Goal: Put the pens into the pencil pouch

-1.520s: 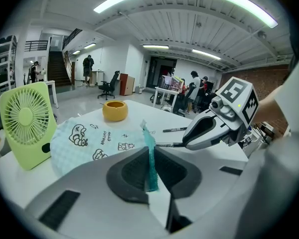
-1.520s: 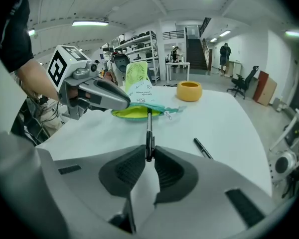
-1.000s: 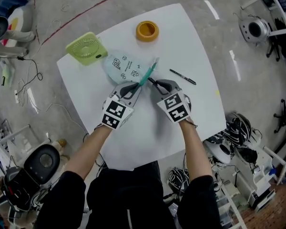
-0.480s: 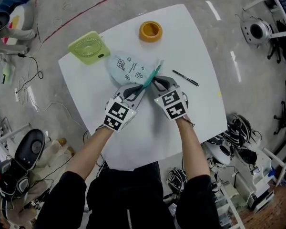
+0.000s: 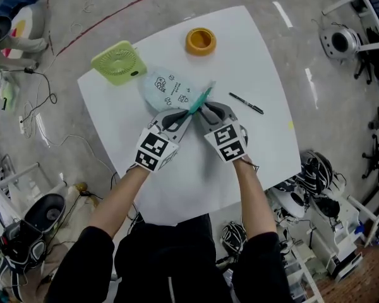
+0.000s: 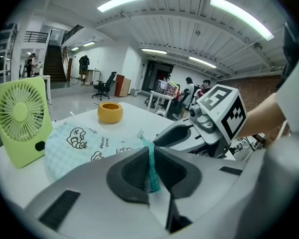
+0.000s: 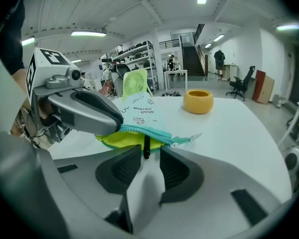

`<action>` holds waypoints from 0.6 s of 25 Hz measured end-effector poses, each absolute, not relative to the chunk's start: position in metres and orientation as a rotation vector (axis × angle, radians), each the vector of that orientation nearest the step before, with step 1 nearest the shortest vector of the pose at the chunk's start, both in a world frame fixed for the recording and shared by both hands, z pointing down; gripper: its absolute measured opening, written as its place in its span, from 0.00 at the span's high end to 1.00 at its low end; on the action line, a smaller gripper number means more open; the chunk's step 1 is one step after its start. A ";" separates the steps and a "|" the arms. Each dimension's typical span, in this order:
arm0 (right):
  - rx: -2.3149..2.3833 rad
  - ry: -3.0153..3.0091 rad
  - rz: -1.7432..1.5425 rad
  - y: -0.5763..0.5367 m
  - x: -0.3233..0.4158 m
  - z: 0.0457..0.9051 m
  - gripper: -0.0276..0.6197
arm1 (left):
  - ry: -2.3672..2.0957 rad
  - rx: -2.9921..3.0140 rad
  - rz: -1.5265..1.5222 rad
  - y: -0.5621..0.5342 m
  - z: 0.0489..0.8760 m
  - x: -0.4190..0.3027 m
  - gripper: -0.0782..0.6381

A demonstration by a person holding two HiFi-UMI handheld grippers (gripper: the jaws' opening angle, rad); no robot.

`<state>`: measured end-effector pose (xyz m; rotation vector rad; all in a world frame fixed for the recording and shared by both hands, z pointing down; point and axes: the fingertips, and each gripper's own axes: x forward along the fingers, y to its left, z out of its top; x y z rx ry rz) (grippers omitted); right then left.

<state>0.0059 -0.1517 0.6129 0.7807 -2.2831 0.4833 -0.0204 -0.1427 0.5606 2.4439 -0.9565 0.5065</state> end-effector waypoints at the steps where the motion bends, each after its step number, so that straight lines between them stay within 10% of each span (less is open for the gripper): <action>1: 0.787 -2.282 0.488 -0.151 0.007 0.613 0.76 | -0.957 2.444 0.504 -0.145 0.560 -0.022 0.82; 15: 0.816 -2.296 0.578 -0.139 0.013 0.615 0.90 | -0.959 2.452 0.494 -0.133 0.552 -0.015 0.82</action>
